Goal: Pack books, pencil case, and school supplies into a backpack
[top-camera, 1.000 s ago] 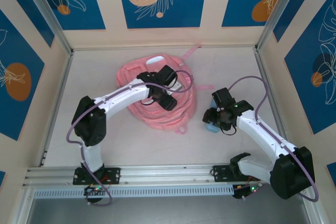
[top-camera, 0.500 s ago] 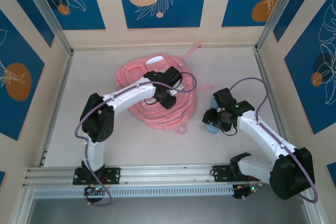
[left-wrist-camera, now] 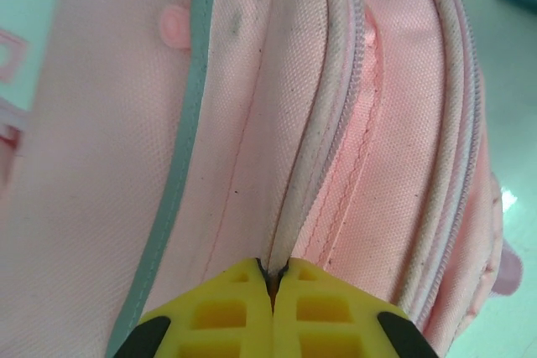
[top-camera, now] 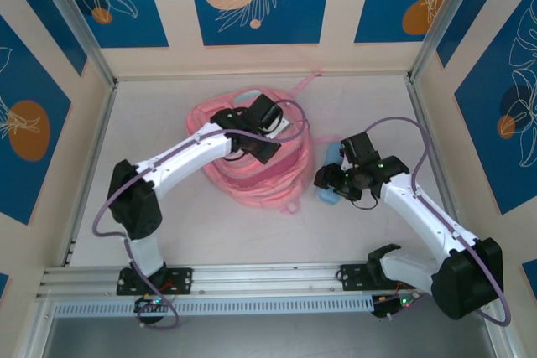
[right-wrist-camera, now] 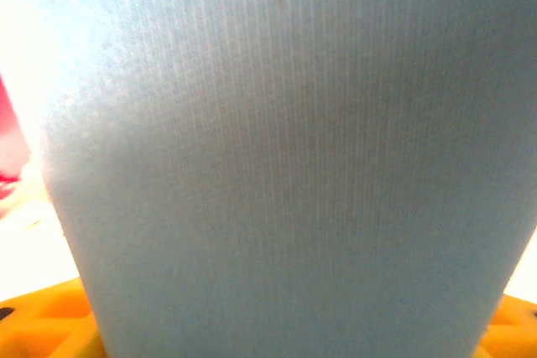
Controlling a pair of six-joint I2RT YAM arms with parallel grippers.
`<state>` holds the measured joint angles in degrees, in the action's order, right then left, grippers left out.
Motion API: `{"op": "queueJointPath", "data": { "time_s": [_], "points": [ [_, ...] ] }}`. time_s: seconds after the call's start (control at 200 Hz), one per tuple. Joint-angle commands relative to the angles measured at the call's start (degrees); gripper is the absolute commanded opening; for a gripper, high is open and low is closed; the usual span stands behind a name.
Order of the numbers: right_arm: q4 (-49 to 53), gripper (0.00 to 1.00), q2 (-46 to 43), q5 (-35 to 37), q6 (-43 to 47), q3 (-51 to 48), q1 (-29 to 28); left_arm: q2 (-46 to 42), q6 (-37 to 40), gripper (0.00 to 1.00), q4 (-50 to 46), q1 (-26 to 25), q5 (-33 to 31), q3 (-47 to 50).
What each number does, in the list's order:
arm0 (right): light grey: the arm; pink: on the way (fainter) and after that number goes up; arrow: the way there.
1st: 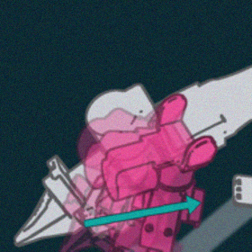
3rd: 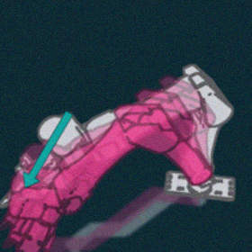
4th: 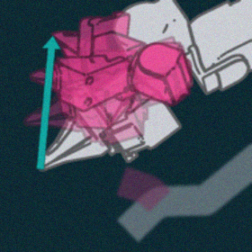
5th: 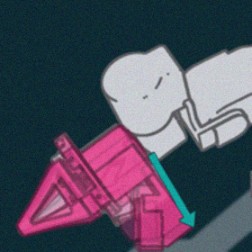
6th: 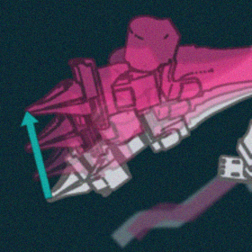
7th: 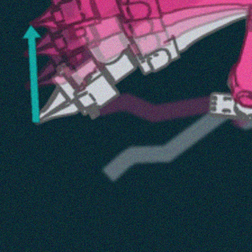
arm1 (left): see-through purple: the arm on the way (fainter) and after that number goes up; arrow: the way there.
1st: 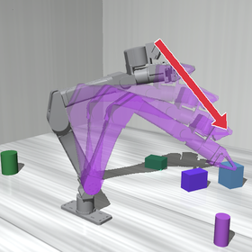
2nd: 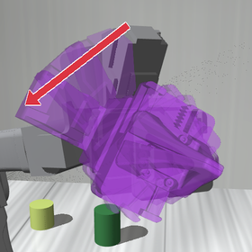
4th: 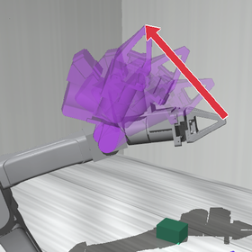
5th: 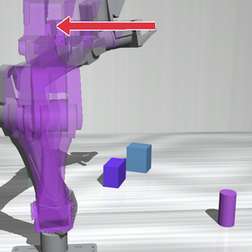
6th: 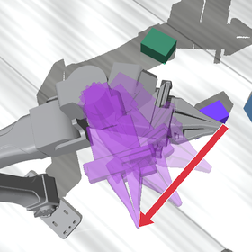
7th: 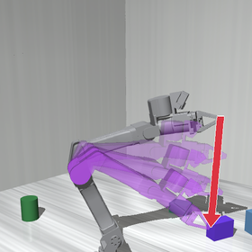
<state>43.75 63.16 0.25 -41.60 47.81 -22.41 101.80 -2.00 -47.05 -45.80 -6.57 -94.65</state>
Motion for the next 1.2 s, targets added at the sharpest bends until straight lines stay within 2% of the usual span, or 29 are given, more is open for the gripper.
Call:
{"op": "queueJointPath", "data": {
  "time_s": [0.0, 0.195, 0.4, 0.64, 0.685, 0.82, 0.93, 1.03, 1.195],
  "points": [
    [-5.6, 0.63, -0.5, -8.1, 1.4, 2.7, -2.7, -5.9, -3.2, 0.00, 5.9, -0.2, 0.2, -0.2],
    [-11.3, 0.63, 6.8, -13.4, -2.6, 7.2, -5.6, -7.9, -7.7, 0.00, 11.5, -0.2, -0.7, -2.5],
    [-15.9, 0.63, 17.6, -15.7, -9.9, 13.8, -6.3, -6.7, -11.9, 0.00, 11.9, 0.9, -4.0, -7.1],
    [-22.0, 0.63, 28.6, -15.0, -14.9, 18.9, -9.2, -5.2, -15.0, 0.00, 12.0, 1.9, -5.3, -11.0],
    [-24.9, 0.66, 30.1, -15.6, -15.8, 19.3, -9.3, -5.0, -15.4, 0.00, 12.1, 2.3, -5.3, -11.2],
    [-28.7, 0.91, 32.3, -16.1, -14.8, 20.7, -9.1, -4.5, -16.8, 0.00, 11.8, 3.3, -4.4, -11.8],
    [-31.0, 0.96, 30.4, -16.1, -14.1, 18.5, -8.6, -4.4, -17.2, 0.00, 11.7, 3.7, -3.9, -11.6],
    [-31.4, 0.92, 28.5, -15.3, -14.9, 15.7, -8.1, -4.3, -17.2, 0.00, 11.8, 3.9, -3.2, -11.4],
    [-31.1, 0.72, 28.3, -13.2, -16.4, 13.3, -8.0, -4.0, -17.4, 0.00, 12.1, 4.1, -1.8, -11.5]
  ]
}}
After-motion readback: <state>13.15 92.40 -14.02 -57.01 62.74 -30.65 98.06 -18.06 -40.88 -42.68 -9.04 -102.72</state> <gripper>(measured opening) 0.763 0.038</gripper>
